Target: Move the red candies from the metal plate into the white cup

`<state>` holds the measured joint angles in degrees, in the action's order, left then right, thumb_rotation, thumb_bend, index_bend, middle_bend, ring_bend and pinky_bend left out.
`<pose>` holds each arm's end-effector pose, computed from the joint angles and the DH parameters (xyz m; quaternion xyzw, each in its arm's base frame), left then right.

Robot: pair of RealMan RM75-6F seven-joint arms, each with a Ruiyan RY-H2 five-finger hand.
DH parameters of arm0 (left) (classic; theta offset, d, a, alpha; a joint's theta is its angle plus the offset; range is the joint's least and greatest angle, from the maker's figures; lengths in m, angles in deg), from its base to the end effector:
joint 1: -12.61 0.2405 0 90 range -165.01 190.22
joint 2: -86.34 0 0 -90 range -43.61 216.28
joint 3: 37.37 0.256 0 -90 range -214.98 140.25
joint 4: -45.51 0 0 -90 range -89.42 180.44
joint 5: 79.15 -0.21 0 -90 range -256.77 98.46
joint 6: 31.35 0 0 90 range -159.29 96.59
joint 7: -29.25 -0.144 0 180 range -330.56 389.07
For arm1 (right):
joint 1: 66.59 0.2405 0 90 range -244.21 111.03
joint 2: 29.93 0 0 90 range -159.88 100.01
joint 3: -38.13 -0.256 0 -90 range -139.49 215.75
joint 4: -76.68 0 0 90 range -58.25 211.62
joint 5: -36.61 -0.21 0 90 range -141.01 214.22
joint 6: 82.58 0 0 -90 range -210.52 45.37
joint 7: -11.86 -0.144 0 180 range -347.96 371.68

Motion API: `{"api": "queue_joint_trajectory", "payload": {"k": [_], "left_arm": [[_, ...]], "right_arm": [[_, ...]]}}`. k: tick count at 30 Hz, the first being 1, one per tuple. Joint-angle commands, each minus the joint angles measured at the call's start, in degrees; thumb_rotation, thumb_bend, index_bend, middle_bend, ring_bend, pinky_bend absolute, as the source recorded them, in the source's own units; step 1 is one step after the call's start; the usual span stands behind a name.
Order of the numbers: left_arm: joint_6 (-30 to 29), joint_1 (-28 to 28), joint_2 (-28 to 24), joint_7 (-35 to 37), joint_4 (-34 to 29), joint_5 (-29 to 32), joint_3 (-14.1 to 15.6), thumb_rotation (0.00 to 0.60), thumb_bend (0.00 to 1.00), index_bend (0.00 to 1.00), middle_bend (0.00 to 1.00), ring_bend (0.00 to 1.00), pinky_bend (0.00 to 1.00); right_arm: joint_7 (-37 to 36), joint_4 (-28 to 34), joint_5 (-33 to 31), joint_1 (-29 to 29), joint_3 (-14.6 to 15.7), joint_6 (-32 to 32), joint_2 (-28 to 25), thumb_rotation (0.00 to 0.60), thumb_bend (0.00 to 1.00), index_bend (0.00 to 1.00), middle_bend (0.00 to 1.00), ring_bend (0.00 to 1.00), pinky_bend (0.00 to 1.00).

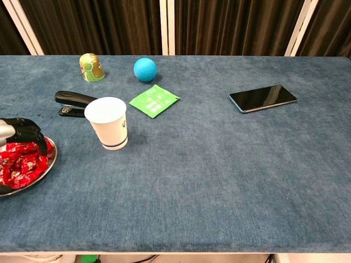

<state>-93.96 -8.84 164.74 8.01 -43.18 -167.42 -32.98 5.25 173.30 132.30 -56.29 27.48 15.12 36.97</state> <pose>-0.2572 0.2152 0.0148 -0.8115 -0.3086 -0.2685 0.4172 -0.2290 -0.2187 0.1812 0.5350 -0.2843 0.6133 0.5068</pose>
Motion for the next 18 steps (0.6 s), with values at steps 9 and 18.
{"api": "queue_joint_trajectory", "payload": {"k": [9,18], "left_arm": [[-0.4,-0.2,0.9,-0.7,1.7,-0.1,0.1,0.6,0.16,0.4,0.33,0.13,0.31],[-0.7,-0.2,1.5,-0.3,2.5,0.3,-0.1,0.6,0.24,0.44,0.4,0.13,0.31]], "right_arm": [[0.2,0.0,-0.3,-0.1,0.0,-0.1,0.0,0.6,0.36,0.0,0.0,0.0,0.0],[0.5,0.0,-0.5,0.0,0.0,-0.4,0.1,0.6,0.36,0.0,0.0,0.0,0.0]]}}
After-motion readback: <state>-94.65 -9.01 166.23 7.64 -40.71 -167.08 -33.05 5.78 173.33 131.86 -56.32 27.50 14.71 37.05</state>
